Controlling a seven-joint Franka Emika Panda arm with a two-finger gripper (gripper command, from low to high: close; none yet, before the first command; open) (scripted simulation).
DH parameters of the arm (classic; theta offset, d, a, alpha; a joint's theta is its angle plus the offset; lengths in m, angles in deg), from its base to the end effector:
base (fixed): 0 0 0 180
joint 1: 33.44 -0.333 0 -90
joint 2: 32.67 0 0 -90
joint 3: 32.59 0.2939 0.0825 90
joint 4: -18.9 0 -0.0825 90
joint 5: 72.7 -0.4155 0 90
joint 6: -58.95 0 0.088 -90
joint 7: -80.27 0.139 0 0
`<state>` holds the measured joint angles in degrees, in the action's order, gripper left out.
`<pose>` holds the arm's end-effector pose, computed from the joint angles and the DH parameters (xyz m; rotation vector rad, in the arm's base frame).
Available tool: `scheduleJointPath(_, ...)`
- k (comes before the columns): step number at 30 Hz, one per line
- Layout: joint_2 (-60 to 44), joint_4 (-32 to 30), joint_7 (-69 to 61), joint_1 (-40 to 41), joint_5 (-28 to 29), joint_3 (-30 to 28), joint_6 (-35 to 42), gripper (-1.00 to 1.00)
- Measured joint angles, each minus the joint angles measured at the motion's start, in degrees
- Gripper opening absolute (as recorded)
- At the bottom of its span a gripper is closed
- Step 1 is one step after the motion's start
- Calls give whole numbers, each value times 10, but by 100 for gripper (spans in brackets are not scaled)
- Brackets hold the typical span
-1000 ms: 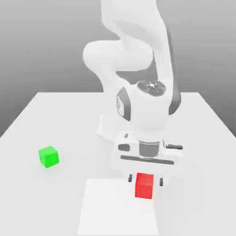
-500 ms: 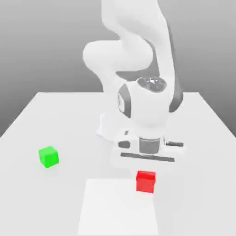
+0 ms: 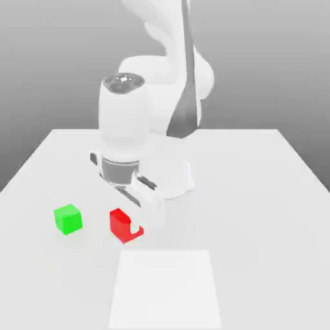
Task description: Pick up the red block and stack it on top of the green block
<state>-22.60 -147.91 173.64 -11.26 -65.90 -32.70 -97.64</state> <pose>0.3317 -0.1326 0.1483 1.7922 -2.5318 0.0388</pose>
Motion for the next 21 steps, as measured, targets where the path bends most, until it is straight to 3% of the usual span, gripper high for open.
scheduleJointPath(9,73,-38,179,189,3,-87,32,-100)
scheduleJointPath(17,-61,-38,173,194,-40,-106,-102,-100)
scheduleJointPath(18,-81,-37,164,188,-54,-105,-120,100)
scheduleJointPath(21,-81,-37,164,188,-54,-105,-120,100)
